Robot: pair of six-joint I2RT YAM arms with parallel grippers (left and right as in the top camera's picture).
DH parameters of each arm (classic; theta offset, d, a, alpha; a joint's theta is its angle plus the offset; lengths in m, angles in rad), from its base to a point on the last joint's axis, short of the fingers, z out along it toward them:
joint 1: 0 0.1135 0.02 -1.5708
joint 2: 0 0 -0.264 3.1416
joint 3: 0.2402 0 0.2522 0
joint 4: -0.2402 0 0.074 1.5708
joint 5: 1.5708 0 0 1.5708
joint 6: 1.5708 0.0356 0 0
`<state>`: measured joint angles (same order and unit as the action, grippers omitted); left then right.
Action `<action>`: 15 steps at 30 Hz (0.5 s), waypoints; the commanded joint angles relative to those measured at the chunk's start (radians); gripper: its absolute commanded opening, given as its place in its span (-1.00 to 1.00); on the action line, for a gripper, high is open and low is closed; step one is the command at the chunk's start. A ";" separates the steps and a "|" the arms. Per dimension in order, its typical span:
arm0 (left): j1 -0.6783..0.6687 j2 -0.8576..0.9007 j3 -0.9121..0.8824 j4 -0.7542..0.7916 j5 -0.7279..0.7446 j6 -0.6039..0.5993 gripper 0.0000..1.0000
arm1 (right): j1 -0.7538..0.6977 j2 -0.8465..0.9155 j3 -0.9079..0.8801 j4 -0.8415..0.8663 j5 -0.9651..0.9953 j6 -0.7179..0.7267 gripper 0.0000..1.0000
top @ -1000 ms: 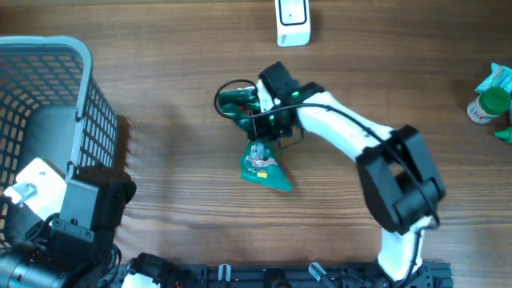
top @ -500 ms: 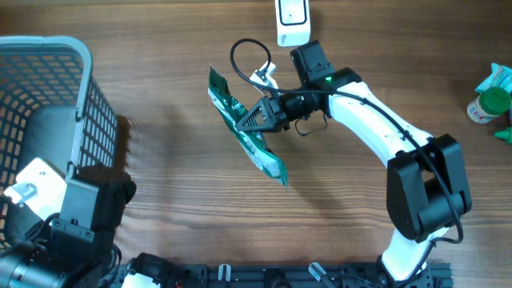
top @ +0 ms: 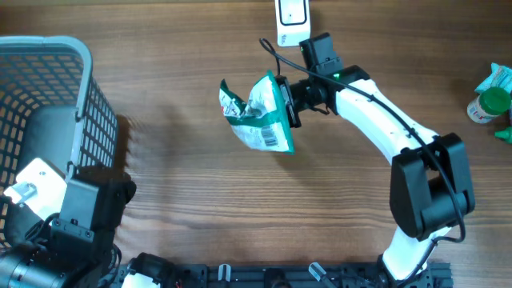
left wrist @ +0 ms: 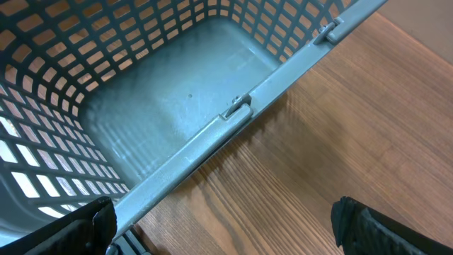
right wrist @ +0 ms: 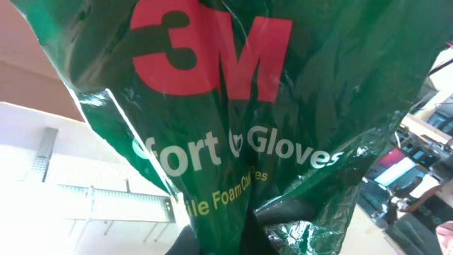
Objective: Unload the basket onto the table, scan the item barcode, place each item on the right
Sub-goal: 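Lift the glove pack and hold it under the white scanner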
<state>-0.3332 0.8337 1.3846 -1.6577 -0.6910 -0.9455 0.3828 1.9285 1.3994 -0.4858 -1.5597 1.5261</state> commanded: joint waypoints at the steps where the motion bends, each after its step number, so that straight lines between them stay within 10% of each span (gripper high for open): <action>1: 0.005 -0.003 0.002 0.000 -0.016 -0.013 1.00 | 0.001 -0.005 0.001 0.113 0.005 -0.241 -0.91; 3: 0.005 -0.003 0.002 0.000 -0.016 -0.013 1.00 | 0.004 -0.008 0.001 0.118 0.354 -0.453 -0.91; 7: 0.005 -0.003 0.002 0.000 -0.016 -0.013 1.00 | -0.023 -0.061 0.003 -0.262 0.900 -0.397 -0.92; 15: 0.005 -0.003 0.002 0.000 -0.016 -0.013 1.00 | -0.092 -0.431 0.027 -0.396 1.511 -0.191 -0.91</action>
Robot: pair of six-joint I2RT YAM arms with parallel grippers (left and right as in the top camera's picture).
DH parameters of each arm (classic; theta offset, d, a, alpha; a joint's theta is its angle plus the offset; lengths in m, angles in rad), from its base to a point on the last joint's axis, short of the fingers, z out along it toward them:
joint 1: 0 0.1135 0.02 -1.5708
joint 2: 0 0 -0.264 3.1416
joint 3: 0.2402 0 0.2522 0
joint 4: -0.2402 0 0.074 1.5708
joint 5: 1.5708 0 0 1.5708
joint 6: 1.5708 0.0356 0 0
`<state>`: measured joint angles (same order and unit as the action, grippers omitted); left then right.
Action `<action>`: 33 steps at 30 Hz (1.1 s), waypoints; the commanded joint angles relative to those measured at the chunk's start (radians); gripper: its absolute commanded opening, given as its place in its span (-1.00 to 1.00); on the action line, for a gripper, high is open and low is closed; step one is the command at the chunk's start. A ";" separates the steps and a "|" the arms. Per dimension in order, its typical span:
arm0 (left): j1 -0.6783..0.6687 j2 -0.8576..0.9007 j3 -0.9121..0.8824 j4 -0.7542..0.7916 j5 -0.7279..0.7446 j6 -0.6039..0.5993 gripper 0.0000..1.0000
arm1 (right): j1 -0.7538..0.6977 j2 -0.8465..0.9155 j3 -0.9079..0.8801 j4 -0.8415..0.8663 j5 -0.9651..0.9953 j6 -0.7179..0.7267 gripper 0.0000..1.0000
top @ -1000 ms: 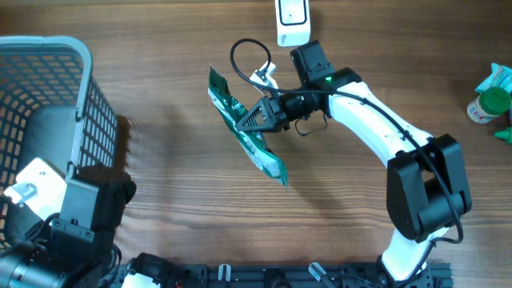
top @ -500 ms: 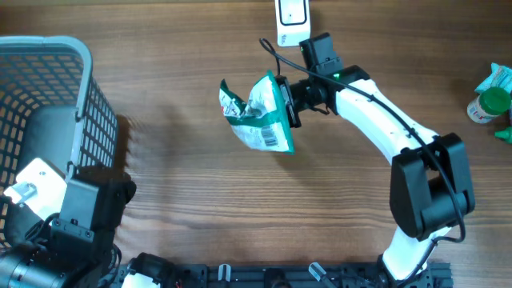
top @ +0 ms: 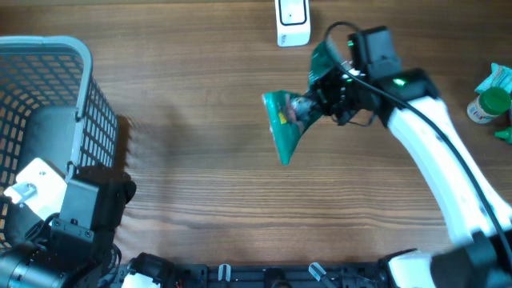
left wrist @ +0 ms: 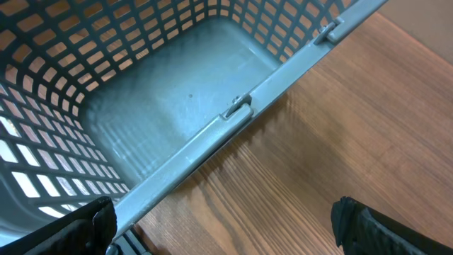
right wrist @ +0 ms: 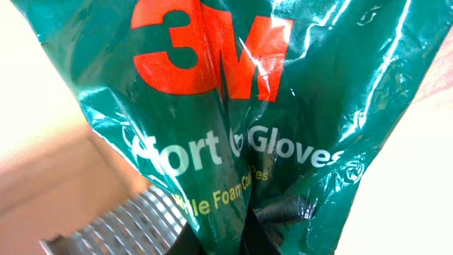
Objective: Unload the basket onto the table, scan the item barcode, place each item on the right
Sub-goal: 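Lift the glove pack and hold it under the white scanner, then carry the glove pack right and release it at the table edge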
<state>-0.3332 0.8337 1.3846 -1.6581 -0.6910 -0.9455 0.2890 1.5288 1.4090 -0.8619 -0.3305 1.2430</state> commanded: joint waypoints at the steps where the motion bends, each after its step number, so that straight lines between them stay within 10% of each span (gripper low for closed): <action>1: 0.005 -0.003 0.002 0.000 -0.016 -0.013 1.00 | 0.002 -0.031 0.018 -0.044 0.381 0.146 -0.91; 10: 0.005 -0.003 0.002 0.000 -0.016 -0.013 1.00 | -0.021 0.303 0.080 0.439 0.624 0.106 -0.90; 17: 0.005 -0.003 0.002 0.000 -0.016 -0.013 1.00 | -0.093 0.882 0.777 0.487 0.619 0.097 -0.90; 24: 0.005 -0.003 0.002 0.000 -0.016 -0.013 1.00 | -0.094 0.994 0.832 0.617 0.554 0.139 -0.90; 29: 0.005 -0.003 0.002 0.000 -0.016 -0.013 1.00 | -0.144 0.922 0.985 0.276 0.537 0.068 -0.91; 33: 0.005 -0.003 0.002 0.000 -0.016 -0.013 1.00 | -0.276 0.715 1.017 -0.169 0.619 0.288 -0.91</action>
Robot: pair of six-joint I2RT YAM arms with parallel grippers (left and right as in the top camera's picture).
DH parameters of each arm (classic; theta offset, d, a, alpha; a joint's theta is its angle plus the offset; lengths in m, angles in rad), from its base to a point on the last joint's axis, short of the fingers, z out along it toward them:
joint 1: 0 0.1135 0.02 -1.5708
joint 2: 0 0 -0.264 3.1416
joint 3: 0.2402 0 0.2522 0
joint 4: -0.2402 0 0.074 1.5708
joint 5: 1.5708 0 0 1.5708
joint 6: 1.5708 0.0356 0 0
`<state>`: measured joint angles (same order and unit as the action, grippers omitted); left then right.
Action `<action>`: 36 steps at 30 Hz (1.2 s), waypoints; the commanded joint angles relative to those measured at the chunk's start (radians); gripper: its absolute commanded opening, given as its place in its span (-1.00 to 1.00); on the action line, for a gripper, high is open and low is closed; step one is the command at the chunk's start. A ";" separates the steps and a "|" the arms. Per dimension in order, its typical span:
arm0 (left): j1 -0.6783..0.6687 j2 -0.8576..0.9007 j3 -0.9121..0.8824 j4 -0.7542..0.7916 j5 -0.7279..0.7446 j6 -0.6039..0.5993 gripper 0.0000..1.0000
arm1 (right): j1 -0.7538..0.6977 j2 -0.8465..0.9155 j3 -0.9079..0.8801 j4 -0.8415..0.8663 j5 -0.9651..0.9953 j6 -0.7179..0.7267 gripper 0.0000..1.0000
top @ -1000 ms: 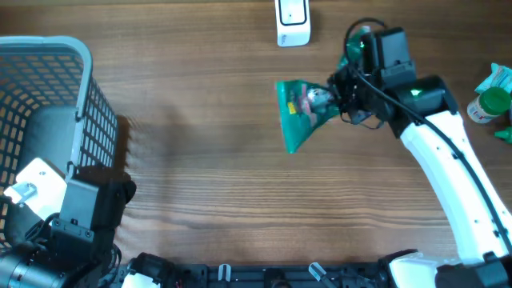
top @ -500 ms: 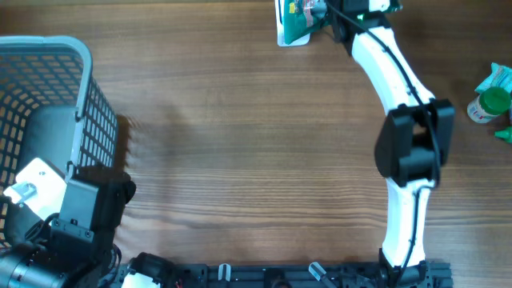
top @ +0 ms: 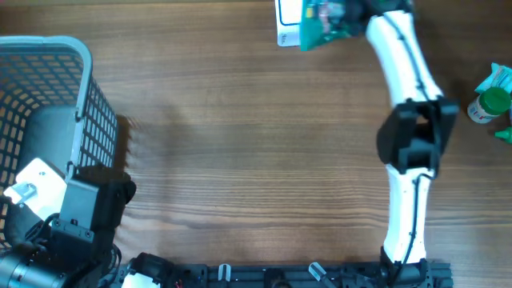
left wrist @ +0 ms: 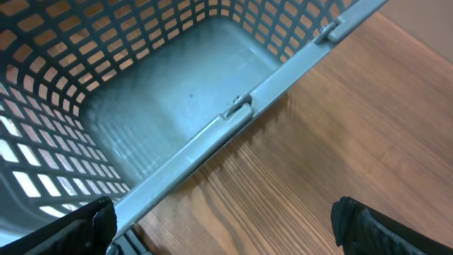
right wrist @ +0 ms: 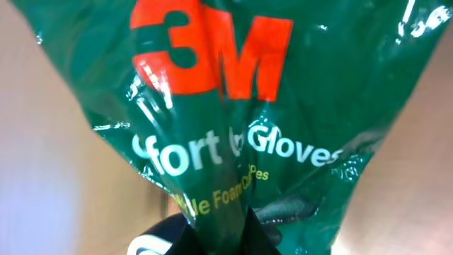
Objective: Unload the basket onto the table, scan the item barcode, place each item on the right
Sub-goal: 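Carry the glove pack right and release it at the table edge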
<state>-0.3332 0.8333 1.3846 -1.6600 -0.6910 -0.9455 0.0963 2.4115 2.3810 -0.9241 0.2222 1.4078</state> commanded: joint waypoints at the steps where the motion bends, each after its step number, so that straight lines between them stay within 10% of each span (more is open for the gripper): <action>1: 0.005 -0.002 0.002 0.002 -0.016 -0.013 1.00 | -0.136 -0.224 0.045 -0.235 0.082 0.161 -0.91; 6: 0.005 -0.002 0.002 0.002 -0.016 -0.013 1.00 | -0.439 -0.307 0.043 -0.561 0.183 0.336 -0.90; 14: 0.005 -0.002 0.002 0.002 -0.016 -0.013 1.00 | -0.872 -0.211 -0.102 -0.505 0.085 0.448 -0.81; 22: 0.005 -0.002 0.002 0.002 -0.016 -0.013 1.00 | -0.961 -0.119 -0.103 -0.467 0.092 0.085 -0.65; 28: 0.005 -0.002 0.002 0.002 -0.016 -0.013 1.00 | -0.962 -0.117 -0.103 -0.328 -0.121 -0.708 -0.84; 36: 0.005 -0.002 0.002 0.002 -0.016 -0.013 1.00 | -0.934 -0.116 -0.228 -0.534 -0.112 -0.681 -0.89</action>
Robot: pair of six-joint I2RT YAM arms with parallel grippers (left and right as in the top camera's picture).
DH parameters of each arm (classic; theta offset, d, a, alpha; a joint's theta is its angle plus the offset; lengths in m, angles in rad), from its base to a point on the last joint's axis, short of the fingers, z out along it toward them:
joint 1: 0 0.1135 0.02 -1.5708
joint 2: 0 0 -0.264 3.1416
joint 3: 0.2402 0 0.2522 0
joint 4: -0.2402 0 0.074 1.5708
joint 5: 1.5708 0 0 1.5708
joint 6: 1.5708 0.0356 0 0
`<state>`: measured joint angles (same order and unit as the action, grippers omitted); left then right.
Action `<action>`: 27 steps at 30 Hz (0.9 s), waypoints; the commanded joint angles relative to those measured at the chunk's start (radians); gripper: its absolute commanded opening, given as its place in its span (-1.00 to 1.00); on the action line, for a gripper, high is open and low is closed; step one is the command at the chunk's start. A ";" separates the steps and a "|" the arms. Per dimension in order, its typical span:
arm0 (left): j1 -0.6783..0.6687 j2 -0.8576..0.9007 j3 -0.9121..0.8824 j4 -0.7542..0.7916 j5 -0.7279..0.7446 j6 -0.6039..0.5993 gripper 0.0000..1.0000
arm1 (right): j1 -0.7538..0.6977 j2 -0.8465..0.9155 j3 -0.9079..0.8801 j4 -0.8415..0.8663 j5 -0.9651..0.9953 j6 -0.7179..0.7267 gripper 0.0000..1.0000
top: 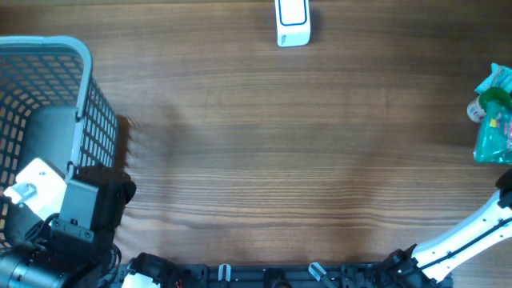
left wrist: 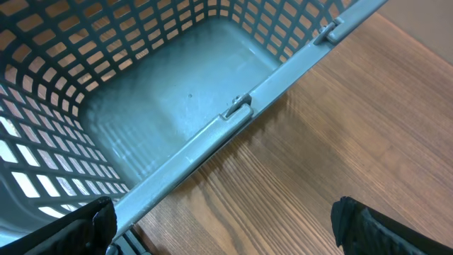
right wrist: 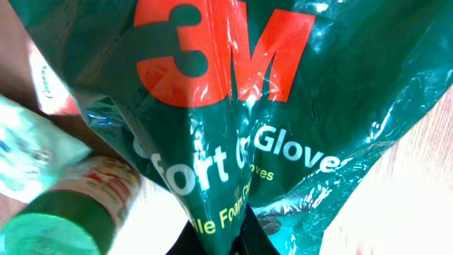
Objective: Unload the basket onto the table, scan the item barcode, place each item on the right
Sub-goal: 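Carry the glove pack right and release it at the table edge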
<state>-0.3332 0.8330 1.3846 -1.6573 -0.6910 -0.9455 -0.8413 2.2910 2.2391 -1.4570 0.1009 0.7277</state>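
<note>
The green 3M gloves bag (right wrist: 233, 106) fills the right wrist view, and my right gripper (right wrist: 237, 237) is shut on its lower edge. From overhead the bag (top: 491, 138) hangs at the table's far right edge, over the other items there, and its barcode does not show. The white barcode scanner (top: 292, 22) stands at the top centre, far from the bag. My left gripper (left wrist: 226, 227) is open and empty beside the basket rim, its dark fingertips (left wrist: 88, 223) at the bottom corners of its view.
A grey mesh basket (top: 48, 96) stands at the left, its rim (left wrist: 233, 117) crossing the left wrist view. A green-capped bottle (right wrist: 64, 205) and a light green packet (top: 494, 80) lie at the right edge under the bag.
My right gripper, still shut on the gloves bag, has moved from beside the scanner at the top centre to the far right edge, over the bottle. The left arm has not moved.
The right gripper held the gloves bag mid-table below the scanner, barcode side up. Then the bag was turned and lifted a little to the right. Then it was up against the scanner. Now it hangs at the right edge, over the other items.
</note>
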 commanded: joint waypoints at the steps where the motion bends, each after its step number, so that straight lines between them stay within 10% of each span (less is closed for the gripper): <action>1: 0.005 -0.002 0.002 -0.001 -0.016 -0.013 1.00 | 0.003 0.004 -0.127 -0.002 0.041 0.040 -0.89; 5: 0.005 -0.002 0.002 -0.001 -0.016 -0.013 1.00 | 0.004 0.004 -0.307 0.037 0.085 0.163 -0.79; 7: 0.005 -0.002 0.002 -0.001 -0.016 -0.013 1.00 | 0.003 -0.005 -0.301 0.058 0.124 0.164 0.03; 11: 0.005 -0.002 0.002 -0.001 -0.016 -0.013 1.00 | 0.003 -0.079 -0.224 0.057 0.069 0.129 0.59; 20: 0.005 -0.002 0.002 -0.001 -0.016 -0.013 1.00 | 0.225 -0.697 -0.208 0.058 -0.587 -0.325 0.75; 27: 0.005 -0.002 0.002 -0.001 -0.016 -0.013 1.00 | 0.562 -1.056 -0.208 -0.032 -0.543 -0.385 1.00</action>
<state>-0.3332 0.8330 1.3846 -1.6585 -0.6907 -0.9455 -0.3092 1.2839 2.0235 -1.4891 -0.4599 0.3714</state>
